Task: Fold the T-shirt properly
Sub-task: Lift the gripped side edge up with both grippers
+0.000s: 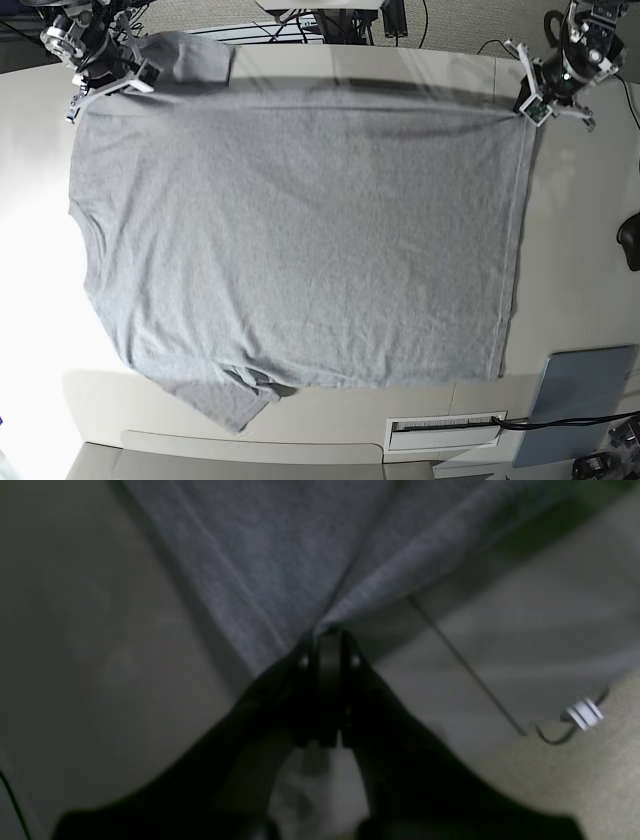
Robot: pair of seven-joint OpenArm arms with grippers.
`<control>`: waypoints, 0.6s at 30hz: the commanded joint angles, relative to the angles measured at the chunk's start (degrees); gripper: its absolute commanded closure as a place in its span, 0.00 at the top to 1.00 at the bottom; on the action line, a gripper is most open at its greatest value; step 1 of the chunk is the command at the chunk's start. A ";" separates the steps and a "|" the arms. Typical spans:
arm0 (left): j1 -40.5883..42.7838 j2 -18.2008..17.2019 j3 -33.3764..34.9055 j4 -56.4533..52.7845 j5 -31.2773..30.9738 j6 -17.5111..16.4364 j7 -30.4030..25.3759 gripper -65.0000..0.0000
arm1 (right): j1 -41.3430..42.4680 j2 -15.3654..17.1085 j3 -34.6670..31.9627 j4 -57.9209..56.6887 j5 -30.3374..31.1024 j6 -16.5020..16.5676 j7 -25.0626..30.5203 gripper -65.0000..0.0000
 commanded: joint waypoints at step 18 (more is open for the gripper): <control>9.09 -0.59 -1.49 1.88 1.99 -0.90 6.99 0.00 | -8.81 0.63 0.61 4.81 -0.92 -2.43 -3.54 0.00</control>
